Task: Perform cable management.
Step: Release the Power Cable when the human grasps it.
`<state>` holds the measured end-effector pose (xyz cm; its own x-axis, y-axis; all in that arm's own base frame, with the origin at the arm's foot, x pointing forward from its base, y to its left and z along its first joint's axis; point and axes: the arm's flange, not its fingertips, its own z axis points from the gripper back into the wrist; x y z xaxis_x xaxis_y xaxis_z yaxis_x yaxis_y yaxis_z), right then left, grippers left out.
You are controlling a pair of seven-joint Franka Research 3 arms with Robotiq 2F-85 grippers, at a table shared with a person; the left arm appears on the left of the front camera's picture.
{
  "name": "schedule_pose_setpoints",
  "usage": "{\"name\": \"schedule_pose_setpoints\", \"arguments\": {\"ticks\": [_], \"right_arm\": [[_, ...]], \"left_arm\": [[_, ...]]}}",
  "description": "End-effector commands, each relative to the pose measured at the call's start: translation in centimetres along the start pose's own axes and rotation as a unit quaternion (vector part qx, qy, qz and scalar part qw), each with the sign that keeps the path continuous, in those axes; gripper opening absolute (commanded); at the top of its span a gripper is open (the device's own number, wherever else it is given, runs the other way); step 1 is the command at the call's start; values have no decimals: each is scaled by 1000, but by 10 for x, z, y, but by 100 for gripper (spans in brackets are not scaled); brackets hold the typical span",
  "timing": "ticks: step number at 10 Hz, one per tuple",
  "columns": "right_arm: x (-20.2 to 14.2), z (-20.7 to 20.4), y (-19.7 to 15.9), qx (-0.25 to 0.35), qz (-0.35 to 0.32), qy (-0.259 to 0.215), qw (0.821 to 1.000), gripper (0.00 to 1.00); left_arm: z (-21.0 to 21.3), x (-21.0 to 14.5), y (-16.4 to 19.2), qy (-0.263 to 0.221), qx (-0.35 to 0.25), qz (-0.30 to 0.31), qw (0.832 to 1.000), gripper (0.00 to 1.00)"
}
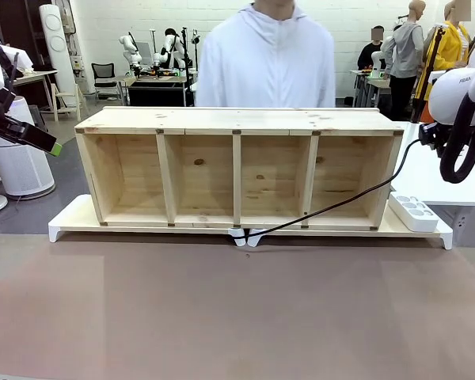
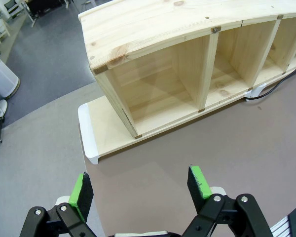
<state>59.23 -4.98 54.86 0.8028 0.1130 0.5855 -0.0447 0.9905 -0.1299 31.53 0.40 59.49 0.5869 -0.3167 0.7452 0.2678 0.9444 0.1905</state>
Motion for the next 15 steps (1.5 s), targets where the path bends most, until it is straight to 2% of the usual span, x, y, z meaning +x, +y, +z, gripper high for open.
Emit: {"name": "schedule_pose_setpoints", "arguments": {"ticks": [1, 14, 15], "right_arm": [[1, 1, -2, -2, -2, -6, 1000, 14], [1, 1, -2, -2, -2, -6, 1000, 14], [0, 0, 0, 0, 0, 1, 1000, 29]], "left_arm": [[-2, 1, 1, -3, 1, 1, 1000, 100], [-2, 1, 1, -3, 1, 1, 1000, 100], [-2, 1, 1, -3, 1, 1, 1000, 100]]}}
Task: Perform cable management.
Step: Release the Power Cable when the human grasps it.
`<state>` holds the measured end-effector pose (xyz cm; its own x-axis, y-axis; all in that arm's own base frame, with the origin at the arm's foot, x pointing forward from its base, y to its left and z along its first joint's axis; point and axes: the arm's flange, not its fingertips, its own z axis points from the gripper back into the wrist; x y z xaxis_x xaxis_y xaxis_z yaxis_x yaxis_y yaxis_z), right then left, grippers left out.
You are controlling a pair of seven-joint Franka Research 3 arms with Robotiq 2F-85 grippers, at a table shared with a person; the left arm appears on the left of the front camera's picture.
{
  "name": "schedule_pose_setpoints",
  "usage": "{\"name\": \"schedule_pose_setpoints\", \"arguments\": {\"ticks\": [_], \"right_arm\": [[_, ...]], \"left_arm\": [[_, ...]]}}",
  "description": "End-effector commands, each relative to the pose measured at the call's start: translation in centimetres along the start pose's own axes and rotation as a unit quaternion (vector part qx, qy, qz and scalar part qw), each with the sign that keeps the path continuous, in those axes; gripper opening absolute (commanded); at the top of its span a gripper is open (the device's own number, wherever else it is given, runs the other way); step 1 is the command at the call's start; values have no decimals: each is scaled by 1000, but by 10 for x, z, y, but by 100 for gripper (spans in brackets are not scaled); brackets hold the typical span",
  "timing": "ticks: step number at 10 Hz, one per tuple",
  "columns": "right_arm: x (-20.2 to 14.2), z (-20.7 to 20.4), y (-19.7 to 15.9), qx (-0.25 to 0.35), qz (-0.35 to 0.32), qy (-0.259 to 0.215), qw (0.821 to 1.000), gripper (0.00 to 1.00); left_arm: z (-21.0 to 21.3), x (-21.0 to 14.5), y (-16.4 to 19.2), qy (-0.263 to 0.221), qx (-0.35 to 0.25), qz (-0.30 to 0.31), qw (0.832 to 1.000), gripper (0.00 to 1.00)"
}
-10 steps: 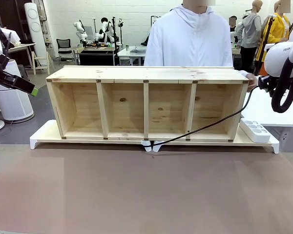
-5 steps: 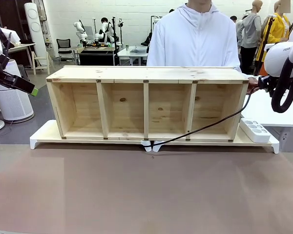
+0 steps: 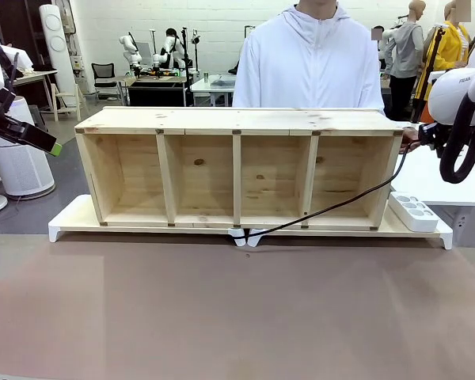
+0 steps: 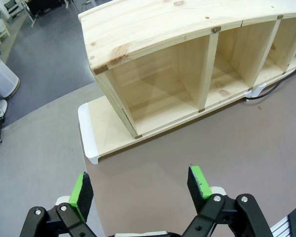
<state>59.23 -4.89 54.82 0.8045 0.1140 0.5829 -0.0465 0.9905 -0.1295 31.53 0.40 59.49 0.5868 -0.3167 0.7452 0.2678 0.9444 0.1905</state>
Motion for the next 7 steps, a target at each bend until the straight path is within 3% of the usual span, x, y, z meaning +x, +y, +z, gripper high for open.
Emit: {"name": "schedule_pose_setpoints", "arguments": {"ticks": [1, 2, 3, 4, 5, 6, 7], "right_arm": [[-1, 0, -1, -3, 0, 0, 1000, 33], [-1, 0, -1, -1, 0, 1, 1000, 49], [-1, 0, -2, 0, 1, 0, 1000, 53], [-2, 0, -2, 2, 0, 0, 1000, 68], [-2, 0, -3, 3, 0, 0, 1000, 72], [-1, 0, -3, 5, 0, -1, 1000, 88], [-2, 1, -2, 6, 0, -1, 1000, 92]], "left_arm": [[-2, 1, 1, -3, 1, 1, 1000, 100], [-2, 1, 1, -3, 1, 1, 1000, 100], [-2, 1, 1, -3, 1, 1, 1000, 100], [-2, 1, 1, -3, 1, 1, 1000, 100], [-2, 1, 1, -3, 1, 1, 1000, 100], [-2, 1, 1, -3, 1, 1, 1000, 100], [-2, 1, 1, -3, 1, 1, 1000, 100]]}}
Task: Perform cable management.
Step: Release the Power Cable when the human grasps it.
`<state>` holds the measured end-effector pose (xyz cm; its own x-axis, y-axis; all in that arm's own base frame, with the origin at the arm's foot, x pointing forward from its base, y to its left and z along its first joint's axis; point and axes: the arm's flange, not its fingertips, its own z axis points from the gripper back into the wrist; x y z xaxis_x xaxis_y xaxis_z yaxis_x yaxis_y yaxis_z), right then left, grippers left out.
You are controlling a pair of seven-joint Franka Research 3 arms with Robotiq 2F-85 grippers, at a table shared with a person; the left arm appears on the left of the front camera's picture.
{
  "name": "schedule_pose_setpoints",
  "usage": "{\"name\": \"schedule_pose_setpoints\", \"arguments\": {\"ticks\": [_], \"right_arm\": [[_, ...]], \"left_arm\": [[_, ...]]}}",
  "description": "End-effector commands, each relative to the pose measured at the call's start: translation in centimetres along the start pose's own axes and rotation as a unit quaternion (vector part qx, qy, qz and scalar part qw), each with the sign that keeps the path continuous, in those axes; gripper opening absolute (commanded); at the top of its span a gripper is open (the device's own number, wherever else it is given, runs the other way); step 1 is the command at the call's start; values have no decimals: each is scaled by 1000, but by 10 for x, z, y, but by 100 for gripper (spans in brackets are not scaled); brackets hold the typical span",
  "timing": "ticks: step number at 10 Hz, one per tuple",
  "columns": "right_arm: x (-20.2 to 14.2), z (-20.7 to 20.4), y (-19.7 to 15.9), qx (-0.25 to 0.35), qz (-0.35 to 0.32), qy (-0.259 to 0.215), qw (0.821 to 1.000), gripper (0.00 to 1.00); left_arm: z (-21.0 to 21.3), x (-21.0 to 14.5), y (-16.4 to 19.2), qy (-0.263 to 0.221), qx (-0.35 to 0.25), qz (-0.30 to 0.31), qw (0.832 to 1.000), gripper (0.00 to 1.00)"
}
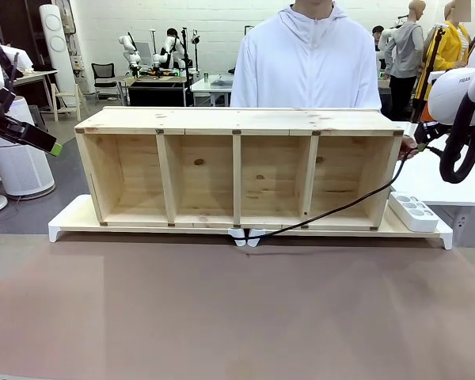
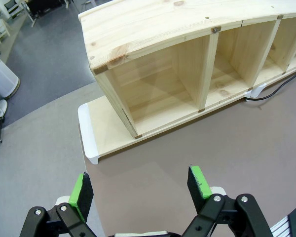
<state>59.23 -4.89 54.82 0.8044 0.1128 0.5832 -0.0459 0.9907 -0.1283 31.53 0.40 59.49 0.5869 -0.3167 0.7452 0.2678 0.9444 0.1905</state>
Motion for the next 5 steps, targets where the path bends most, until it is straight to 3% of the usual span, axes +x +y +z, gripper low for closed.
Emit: {"name": "schedule_pose_setpoints", "arguments": {"ticks": [1, 2, 3, 5], "right_arm": [[-2, 0, -2, 7, 0, -4, 1000, 100], [-3, 0, -2, 12, 4, -22, 1000, 100], [0, 0, 0, 0, 0, 0, 1000, 100], [0, 0, 0, 0, 0, 0, 1000, 100]], "left_arm": [[-2, 1, 1, -3, 1, 1, 1000, 100], [-2, 1, 1, -3, 1, 1, 1000, 100], [-2, 1, 1, -3, 1, 1, 1000, 100], [-2, 1, 1, -3, 1, 1, 1000, 100]]}}
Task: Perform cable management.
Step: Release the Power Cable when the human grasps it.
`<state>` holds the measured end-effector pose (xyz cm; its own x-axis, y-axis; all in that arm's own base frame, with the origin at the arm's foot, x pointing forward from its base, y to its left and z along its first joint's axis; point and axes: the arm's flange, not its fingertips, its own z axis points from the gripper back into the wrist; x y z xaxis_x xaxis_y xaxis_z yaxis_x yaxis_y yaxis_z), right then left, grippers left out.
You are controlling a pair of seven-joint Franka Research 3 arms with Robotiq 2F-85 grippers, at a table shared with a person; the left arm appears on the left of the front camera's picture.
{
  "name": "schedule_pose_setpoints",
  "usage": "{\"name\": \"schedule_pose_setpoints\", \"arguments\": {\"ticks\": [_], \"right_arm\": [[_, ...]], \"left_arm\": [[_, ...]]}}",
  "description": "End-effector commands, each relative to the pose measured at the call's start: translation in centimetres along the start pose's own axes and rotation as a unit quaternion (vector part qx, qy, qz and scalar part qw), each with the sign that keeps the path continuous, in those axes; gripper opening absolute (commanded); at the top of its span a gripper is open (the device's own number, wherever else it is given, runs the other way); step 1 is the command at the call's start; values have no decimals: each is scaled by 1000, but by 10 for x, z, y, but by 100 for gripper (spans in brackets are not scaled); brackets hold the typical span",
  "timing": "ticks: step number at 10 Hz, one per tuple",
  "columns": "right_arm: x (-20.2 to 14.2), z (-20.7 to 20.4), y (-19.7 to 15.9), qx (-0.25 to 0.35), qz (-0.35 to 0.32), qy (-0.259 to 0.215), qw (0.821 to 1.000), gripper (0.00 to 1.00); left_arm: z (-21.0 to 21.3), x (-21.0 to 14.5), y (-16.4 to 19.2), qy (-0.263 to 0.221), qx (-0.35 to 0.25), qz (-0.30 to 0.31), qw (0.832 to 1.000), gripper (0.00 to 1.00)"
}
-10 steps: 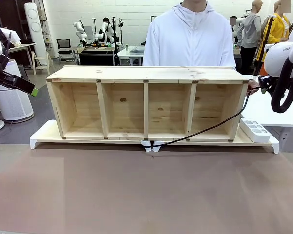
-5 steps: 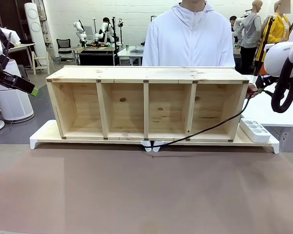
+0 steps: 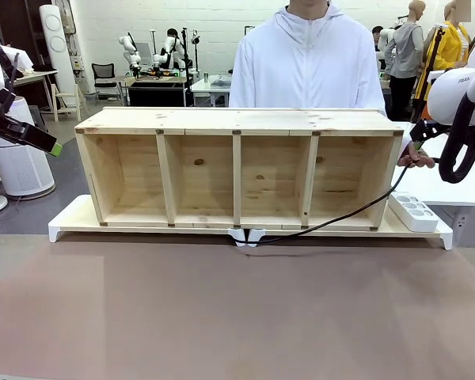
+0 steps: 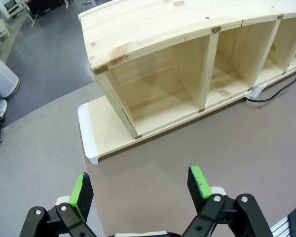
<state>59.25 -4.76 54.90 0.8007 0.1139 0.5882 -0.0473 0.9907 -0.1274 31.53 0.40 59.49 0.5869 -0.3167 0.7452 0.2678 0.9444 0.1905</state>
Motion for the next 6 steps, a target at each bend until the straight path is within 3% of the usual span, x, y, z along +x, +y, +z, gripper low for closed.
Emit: {"name": "schedule_pose_setpoints", "arguments": {"ticks": [1, 6], "right_arm": [[-1, -1, -1, -1, 0, 3, 1000, 100], [-1, -1, -1, -1, 0, 3, 1000, 100]], "left_arm": [[-2, 1, 1, -3, 1, 1, 1000, 100], [-2, 1, 1, -3, 1, 1, 1000, 100]]}}
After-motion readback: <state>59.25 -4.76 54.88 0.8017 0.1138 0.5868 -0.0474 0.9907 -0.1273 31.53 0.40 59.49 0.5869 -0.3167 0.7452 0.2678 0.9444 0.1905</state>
